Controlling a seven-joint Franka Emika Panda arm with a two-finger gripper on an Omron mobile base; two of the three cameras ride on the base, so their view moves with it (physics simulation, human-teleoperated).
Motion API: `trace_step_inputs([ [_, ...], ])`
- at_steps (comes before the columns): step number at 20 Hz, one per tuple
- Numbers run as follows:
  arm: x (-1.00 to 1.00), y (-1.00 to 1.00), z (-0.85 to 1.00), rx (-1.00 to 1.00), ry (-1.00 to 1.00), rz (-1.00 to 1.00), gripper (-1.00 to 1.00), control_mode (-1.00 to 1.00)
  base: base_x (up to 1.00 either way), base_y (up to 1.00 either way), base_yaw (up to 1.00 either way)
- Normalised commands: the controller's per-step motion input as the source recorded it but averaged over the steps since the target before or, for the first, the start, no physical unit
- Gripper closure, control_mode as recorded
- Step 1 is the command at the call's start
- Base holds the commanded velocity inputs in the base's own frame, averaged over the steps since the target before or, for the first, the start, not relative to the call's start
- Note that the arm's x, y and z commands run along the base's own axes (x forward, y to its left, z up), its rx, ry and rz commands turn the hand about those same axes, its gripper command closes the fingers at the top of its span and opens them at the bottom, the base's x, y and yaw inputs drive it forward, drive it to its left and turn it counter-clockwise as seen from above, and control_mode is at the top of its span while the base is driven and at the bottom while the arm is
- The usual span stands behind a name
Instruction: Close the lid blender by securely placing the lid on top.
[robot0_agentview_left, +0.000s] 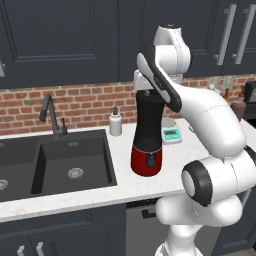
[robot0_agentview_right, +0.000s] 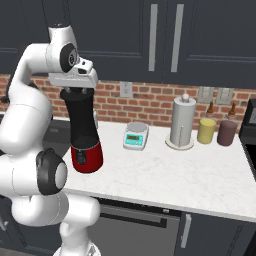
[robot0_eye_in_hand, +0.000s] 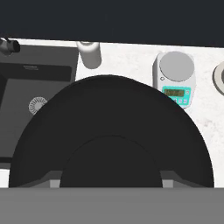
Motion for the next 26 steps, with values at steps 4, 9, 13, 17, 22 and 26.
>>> trace_step_inputs([
  [4, 0.09, 0.18, -0.11, 0.00, 0.00, 0.00, 1.00, -1.00, 0.00, 0.00, 0.00],
  [9, 0.07, 0.11, -0.08, 0.00, 0.00, 0.00, 1.00, -1.00, 0.00, 0.00, 0.00],
  [13, 0.01, 0.16, -0.15, 0.00, 0.00, 0.00, -1.00, -1.00, 0.00, 0.00, 0.00],
  [17, 0.00, 0.01, -0.06, 0.00, -0.03, 0.00, -1.00, -1.00, 0.00, 0.00, 0.00],
  [22, 0.00, 0.06, 0.00, 0.00, -0.06, 0.00, -1.00, -1.00, 0.00, 0.00, 0.00],
  [26, 0.00, 0.09, 0.02, 0.00, -0.05, 0.00, -1.00, -1.00, 0.00, 0.00, 0.00],
])
